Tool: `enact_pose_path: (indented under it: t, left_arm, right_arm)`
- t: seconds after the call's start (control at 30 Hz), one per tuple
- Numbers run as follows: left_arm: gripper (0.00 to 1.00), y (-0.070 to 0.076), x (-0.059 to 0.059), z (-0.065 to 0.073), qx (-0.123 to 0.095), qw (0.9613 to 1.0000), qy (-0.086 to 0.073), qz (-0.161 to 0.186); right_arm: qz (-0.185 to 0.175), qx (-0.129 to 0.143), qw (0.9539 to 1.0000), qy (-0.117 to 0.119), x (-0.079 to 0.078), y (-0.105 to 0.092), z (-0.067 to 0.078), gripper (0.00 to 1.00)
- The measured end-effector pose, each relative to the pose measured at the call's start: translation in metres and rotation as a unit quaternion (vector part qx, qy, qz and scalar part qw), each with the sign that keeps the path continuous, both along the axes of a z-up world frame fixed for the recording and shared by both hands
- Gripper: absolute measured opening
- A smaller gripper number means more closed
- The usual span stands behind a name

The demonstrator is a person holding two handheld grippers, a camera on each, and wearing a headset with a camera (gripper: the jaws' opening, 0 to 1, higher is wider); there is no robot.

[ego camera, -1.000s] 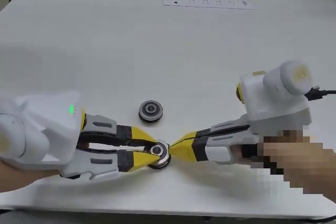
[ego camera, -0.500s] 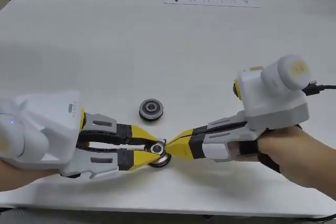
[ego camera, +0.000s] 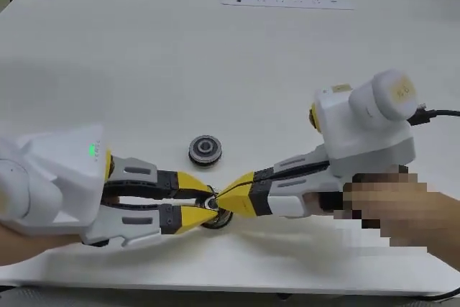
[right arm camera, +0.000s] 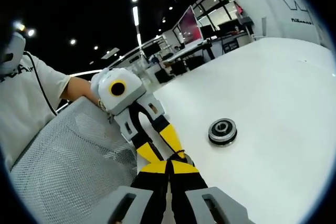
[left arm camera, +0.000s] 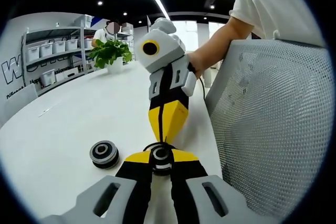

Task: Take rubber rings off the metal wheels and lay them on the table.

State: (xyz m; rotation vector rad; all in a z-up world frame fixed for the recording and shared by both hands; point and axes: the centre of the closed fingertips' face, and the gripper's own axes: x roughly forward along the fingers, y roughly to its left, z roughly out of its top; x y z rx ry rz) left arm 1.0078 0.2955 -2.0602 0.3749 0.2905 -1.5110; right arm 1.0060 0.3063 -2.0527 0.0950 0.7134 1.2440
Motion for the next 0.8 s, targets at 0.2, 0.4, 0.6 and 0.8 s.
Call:
enact_pose_path:
  t: [0.2,0.4,0.6,0.8]
  left_arm:
    - [0.07,0.0,0.0,0.0,0.0,1.0,0.007,0.006]
    - [0.09,0.0,-0.001,0.0,0.002,0.9997,0.024,0.008]
    - [0.16,-0.001,-0.003,0.002,0.011,0.9992,0.037,0.006]
    - [0.34,0.003,-0.007,0.009,0.018,0.9991,0.039,-0.002]
  right_arm:
    - [-0.013,-0.011,0.9998,0.013,0.001,-0.005,-0.008,0.0]
    - [-0.022,-0.012,0.9996,0.016,0.002,-0.008,-0.007,0.0]
    - [-0.026,-0.018,0.9994,0.016,0.003,-0.012,-0.008,0.0]
    - [-0.035,-0.021,0.999,0.018,0.005,-0.019,-0.006,0.0]
